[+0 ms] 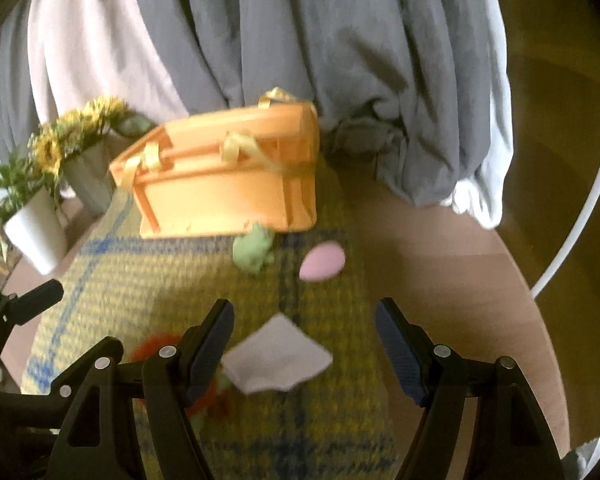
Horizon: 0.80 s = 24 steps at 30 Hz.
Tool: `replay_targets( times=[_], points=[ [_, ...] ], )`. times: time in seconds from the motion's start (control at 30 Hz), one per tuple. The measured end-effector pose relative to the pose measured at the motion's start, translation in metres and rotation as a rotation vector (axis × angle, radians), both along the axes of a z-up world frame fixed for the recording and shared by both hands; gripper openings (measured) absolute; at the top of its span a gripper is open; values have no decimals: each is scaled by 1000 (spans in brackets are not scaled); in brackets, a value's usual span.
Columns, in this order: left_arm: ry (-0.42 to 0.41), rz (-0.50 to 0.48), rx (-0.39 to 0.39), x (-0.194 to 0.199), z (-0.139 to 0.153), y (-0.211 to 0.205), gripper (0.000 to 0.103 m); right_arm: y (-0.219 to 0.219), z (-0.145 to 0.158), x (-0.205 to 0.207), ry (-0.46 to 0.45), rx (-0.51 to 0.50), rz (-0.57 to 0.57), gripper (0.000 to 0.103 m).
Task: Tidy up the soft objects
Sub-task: 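Move both tools back toward the red pompom and white napkin, then grasp the red pompom with the left tool while the right tool grasps the white napkin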
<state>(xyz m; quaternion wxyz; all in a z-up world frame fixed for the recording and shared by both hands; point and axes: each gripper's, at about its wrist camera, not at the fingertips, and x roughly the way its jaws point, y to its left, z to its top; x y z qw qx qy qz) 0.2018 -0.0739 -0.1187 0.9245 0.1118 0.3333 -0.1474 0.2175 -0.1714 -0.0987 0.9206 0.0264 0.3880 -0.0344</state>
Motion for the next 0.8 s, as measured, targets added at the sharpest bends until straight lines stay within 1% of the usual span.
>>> replay_targets(
  times=[0.17, 0.27, 0.43, 0.63, 0.8],
  points=[
    [39, -21, 32, -5, -18, -4, 80, 2, -19, -6, 63, -5, 23, 72],
    [70, -34, 39, -6, -28, -7, 80, 4, -29, -8, 104, -19, 49, 68],
    [117, -49, 38, -5, -45, -10, 80, 9, -40, -10, 146, -47, 89, 65],
    [146, -58, 43, 1, -62, -12, 80, 19, -56, -8, 183, -119, 185, 57],
    [146, -74, 42, 7, -72, -15, 80, 27, -66, -3, 189, -172, 255, 48]
  ],
)
